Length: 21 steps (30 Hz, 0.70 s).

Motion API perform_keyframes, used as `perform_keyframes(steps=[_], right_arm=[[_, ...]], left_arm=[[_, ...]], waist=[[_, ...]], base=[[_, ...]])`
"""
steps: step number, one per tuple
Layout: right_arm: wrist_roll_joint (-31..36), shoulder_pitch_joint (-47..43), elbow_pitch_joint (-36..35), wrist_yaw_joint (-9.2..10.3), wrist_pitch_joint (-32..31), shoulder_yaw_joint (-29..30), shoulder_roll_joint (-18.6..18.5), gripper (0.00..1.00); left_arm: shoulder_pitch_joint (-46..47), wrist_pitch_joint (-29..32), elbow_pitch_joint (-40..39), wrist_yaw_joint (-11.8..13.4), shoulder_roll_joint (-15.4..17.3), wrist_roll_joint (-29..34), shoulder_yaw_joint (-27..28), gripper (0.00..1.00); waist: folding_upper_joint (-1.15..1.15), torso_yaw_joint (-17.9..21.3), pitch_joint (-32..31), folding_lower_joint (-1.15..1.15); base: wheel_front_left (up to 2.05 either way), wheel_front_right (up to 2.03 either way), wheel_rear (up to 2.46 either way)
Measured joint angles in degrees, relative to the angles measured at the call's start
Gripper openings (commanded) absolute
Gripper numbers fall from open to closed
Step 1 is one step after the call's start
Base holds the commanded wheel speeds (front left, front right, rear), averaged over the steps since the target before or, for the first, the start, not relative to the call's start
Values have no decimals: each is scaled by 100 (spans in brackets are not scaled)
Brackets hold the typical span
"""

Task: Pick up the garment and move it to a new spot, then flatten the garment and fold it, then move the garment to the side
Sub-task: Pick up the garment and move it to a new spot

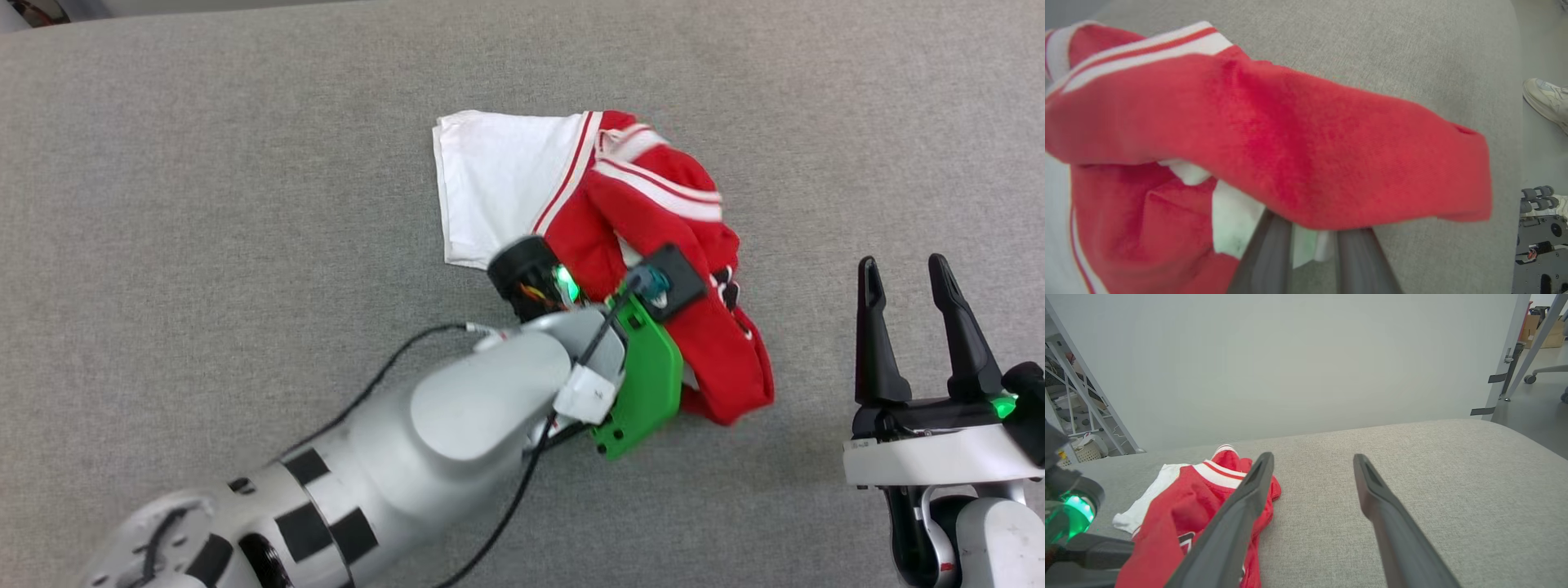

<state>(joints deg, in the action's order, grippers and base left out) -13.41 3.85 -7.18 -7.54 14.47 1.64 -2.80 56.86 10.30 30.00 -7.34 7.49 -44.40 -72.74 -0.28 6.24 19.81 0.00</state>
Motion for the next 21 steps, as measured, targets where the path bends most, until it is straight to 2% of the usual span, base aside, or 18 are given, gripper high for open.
perform_keyframes(steps=[8,9,10,14,21], right_arm=[[0,13,54,0,1,36,1,100],[0,13,66,0,1,36,1,100],[0,12,79,0,0,37,1,100],[2,-18,114,0,0,51,2,100],[21,-260,154,0,1,96,1,100]], left_arm=[[-339,-192,287,0,-196,60,-65,0],[-341,-287,322,0,-209,62,-69,37],[-337,-453,383,0,-224,103,-69,100],[-327,-1173,576,89,-278,299,97,100],[-324,-2126,554,614,-343,389,446,100]], waist=[[0,-62,-17,0],[0,-71,-37,0],[0,-85,-65,0],[0,-153,-220,0],[0,-333,-627,0]], base=[[0,0,0],[0,0,0],[0,0,0],[0,0,0],[0,0,0]])
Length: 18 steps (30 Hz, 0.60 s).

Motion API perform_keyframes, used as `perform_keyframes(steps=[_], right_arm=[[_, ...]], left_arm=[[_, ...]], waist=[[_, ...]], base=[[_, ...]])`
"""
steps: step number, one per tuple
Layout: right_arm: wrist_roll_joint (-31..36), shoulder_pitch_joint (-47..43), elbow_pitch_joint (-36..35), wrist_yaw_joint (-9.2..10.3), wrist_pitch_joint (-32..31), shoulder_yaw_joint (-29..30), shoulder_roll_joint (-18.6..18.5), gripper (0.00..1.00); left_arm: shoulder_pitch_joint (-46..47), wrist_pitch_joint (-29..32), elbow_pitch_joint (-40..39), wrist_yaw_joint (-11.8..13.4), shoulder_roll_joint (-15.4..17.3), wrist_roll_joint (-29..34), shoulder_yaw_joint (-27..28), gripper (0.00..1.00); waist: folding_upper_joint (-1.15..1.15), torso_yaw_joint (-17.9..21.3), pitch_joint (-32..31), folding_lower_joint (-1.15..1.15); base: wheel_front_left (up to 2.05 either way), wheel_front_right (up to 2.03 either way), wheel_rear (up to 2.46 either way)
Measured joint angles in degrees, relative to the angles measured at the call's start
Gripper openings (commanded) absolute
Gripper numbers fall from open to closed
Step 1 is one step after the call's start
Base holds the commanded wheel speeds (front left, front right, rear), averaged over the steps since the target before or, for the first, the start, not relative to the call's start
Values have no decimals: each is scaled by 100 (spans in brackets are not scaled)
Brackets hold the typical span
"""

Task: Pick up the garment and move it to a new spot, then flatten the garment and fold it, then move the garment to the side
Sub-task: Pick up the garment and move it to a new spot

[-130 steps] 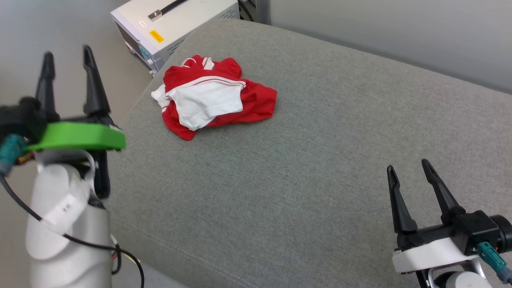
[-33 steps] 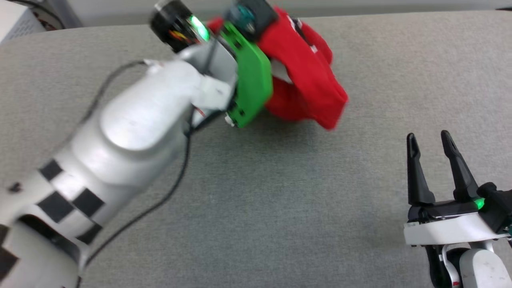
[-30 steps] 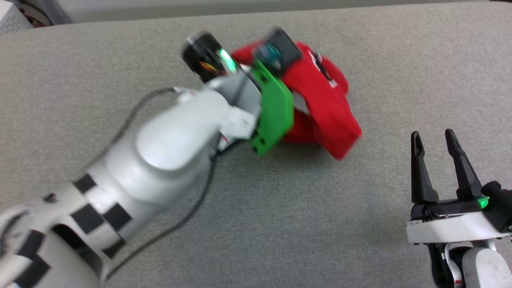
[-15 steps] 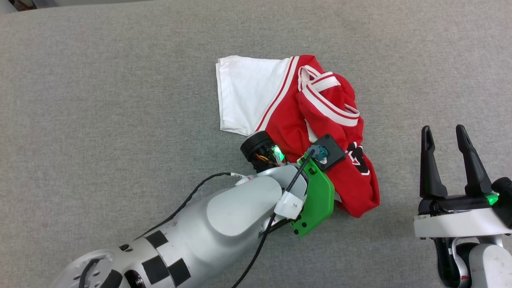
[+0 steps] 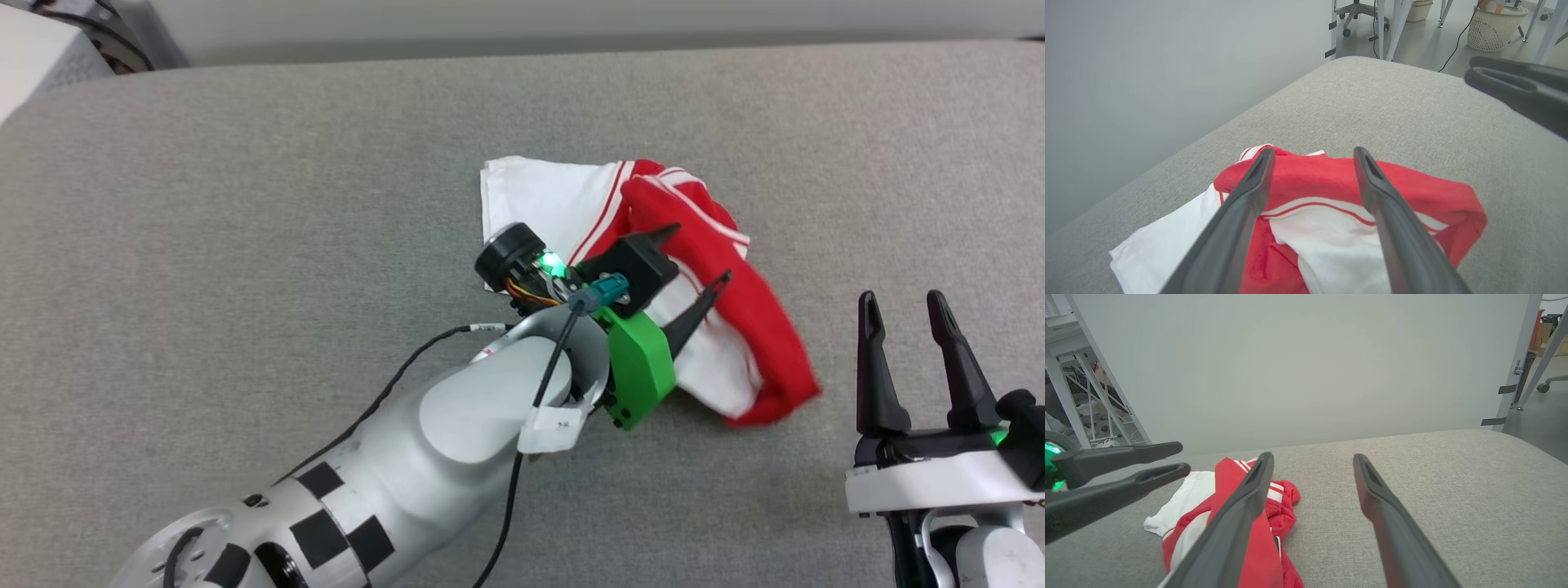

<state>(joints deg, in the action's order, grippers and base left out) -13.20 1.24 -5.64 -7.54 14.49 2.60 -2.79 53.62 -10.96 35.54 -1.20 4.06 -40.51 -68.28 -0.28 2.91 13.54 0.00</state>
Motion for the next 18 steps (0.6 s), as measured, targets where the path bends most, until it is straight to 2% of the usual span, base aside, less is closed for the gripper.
perform_keyframes(steps=[4,9,14,18], right_arm=[[37,-151,7,0,0,-4,1,100],[54,-292,13,1,0,-12,1,100],[94,-428,11,0,0,11,1,100],[131,-499,14,0,-1,10,1,100]], left_arm=[[-25,-234,-158,410,218,56,232,100],[-364,-365,-565,947,665,232,716,100],[-1055,-371,-1438,1536,1194,646,1599,100],[-1857,-371,-1968,1813,1540,993,2231,100]], waist=[[0,-131,-256,0],[0,-293,-532,0],[0,-448,-759,0],[0,-539,-907,0]], base=[[0,0,0],[0,0,0],[0,0,0],[0,0,0]])
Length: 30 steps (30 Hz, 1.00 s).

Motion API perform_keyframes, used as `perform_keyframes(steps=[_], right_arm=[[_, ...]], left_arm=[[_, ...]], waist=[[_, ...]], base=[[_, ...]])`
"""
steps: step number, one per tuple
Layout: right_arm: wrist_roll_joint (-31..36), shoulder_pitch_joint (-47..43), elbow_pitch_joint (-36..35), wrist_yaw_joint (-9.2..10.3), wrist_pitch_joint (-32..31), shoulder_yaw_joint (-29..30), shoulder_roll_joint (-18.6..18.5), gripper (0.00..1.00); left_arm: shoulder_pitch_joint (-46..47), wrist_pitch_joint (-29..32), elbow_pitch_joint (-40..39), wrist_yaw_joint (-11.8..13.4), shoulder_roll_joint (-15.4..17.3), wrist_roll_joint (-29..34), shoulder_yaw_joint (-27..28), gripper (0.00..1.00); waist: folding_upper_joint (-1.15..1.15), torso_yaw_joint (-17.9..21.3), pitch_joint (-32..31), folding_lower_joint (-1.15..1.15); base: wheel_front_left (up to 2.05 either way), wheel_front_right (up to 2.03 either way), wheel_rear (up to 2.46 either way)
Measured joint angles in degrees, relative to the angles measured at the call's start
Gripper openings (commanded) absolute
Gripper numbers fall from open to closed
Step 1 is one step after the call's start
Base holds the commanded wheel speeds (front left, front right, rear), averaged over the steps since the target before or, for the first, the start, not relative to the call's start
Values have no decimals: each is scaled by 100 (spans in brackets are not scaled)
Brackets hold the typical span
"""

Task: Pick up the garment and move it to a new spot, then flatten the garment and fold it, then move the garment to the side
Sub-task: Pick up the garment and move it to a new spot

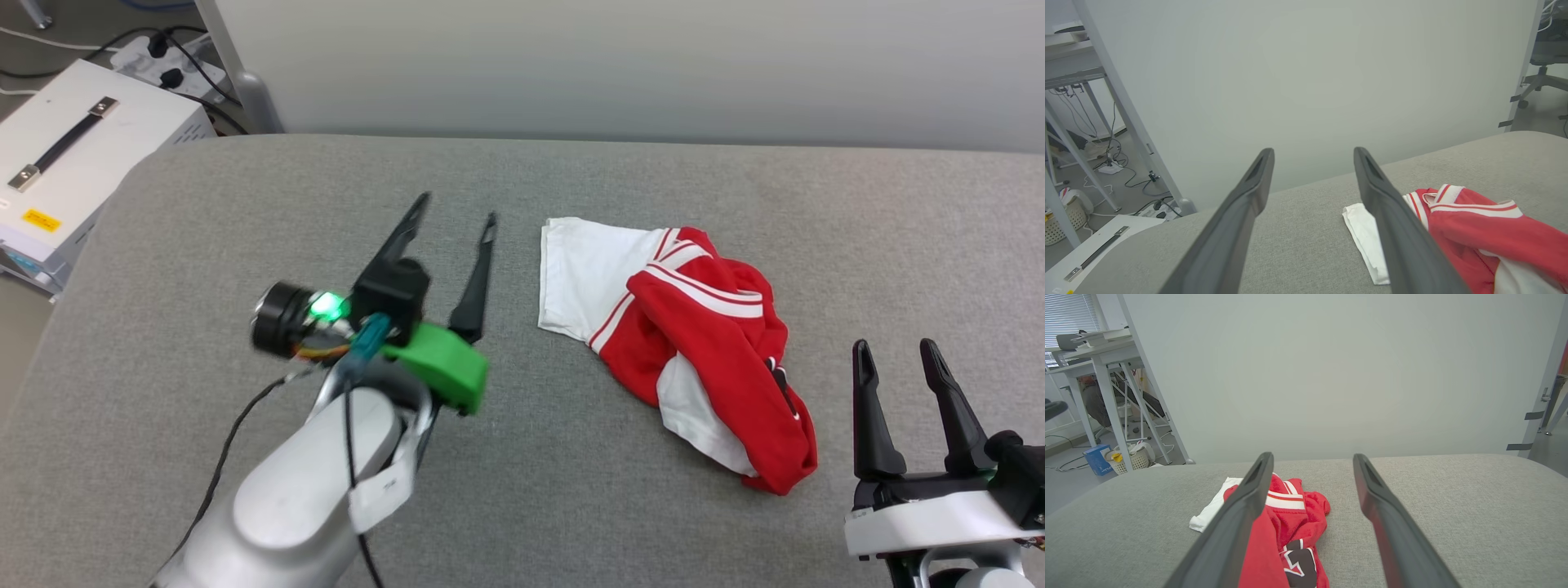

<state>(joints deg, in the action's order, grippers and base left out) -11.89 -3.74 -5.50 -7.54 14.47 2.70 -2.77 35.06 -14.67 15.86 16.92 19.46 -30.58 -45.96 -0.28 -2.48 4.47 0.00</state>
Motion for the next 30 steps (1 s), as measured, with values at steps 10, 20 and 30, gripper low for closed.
perform_keyframes(steps=[10,20,30], right_arm=[[130,-165,-19,0,1,-75,0,100],[268,-266,-9,0,1,-103,0,100],[342,-454,189,1,1,-158,0,100]], left_arm=[[-1860,1,-802,93,168,536,1529,100],[-2880,0,-823,-570,-406,1166,2366,100],[-3286,0,-711,-1077,-914,1717,3019,100]], waist=[[0,-107,-307,0],[0,-46,-437,0],[0,-34,-454,0]], base=[[0,0,0],[0,0,0],[0,0,0]])
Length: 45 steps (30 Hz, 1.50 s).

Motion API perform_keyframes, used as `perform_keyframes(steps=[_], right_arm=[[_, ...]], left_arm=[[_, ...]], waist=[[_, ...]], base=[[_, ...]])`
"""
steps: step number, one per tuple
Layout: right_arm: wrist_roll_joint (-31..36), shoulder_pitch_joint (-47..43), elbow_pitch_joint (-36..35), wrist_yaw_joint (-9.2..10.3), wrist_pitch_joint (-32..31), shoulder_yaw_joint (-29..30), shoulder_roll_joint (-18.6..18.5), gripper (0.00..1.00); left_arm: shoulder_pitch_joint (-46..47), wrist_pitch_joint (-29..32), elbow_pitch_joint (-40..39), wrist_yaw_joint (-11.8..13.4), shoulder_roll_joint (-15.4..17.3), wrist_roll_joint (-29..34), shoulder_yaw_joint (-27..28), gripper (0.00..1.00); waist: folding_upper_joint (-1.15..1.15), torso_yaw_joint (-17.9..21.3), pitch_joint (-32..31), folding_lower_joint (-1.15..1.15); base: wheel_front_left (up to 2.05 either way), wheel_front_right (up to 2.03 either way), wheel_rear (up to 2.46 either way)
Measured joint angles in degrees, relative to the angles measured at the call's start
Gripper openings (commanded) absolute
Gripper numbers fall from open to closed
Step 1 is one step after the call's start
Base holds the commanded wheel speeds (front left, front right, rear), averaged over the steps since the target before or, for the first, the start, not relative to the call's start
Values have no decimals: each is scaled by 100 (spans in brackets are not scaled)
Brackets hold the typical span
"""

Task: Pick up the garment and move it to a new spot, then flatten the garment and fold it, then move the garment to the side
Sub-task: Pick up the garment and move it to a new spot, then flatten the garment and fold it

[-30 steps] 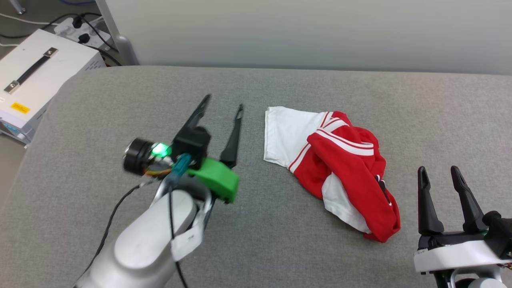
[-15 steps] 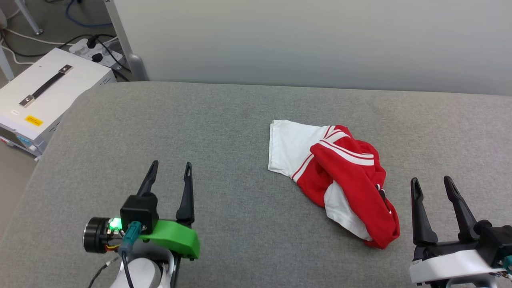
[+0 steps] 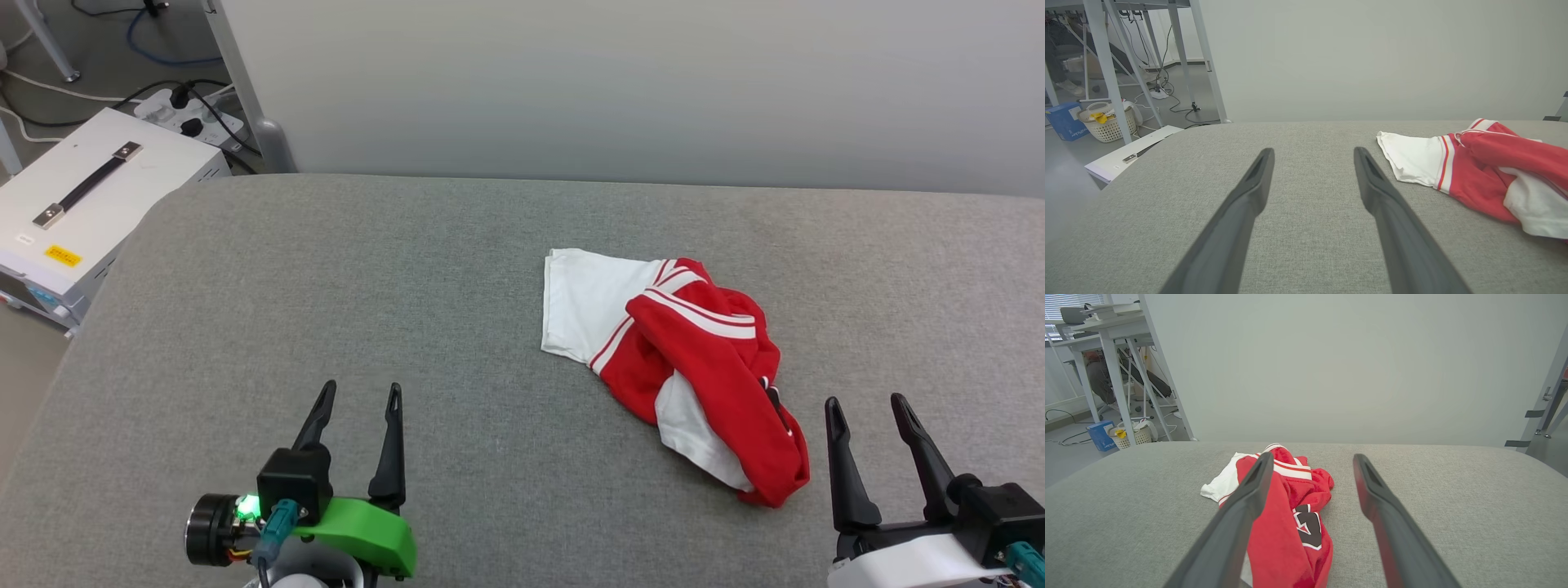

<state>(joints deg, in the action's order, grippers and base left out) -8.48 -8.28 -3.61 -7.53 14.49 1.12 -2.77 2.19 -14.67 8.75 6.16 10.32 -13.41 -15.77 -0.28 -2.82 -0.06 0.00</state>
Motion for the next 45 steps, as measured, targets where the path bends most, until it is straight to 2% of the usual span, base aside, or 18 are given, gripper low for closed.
perform_keyframes(steps=[11,23,29,35,37,42,43,45], right_arm=[[36,-24,144,0,0,-81,0,100],[71,-44,142,-1,-1,-127,0,100],[53,123,-231,-1,0,-99,1,100],[296,944,-755,0,10,-276,-44,100],[326,1264,-815,-1,23,-538,-231,100],[171,1879,-368,-1,38,-1350,-1039,100],[-87,2295,332,-1,-168,-2109,-1769,100],[-238,2472,387,-1,-536,-2412,-1987,100]], left_arm=[[-194,0,37,-377,-324,413,556,100],[-214,0,115,-599,-532,645,866,100],[-215,0,118,-649,-608,698,936,100],[-208,0,122,-693,-670,739,969,100],[-205,0,122,-694,-679,739,996,100],[-201,0,134,-702,-693,740,1038,100],[-200,0,136,-702,-702,747,1061,100],[-201,0,134,-702,-704,748,1063,100]], waist=[[0,-62,39,0],[0,-93,25,0],[0,-118,67,0],[0,-164,183,0],[0,-180,228,0],[0,-225,289,0],[0,-271,306,0],[0,-281,322,0]], base=[[0,0,0],[0,0,0],[0,0,0],[0,0,0],[0,0,0],[0,0,0],[0,0,0],[0,0,0]])
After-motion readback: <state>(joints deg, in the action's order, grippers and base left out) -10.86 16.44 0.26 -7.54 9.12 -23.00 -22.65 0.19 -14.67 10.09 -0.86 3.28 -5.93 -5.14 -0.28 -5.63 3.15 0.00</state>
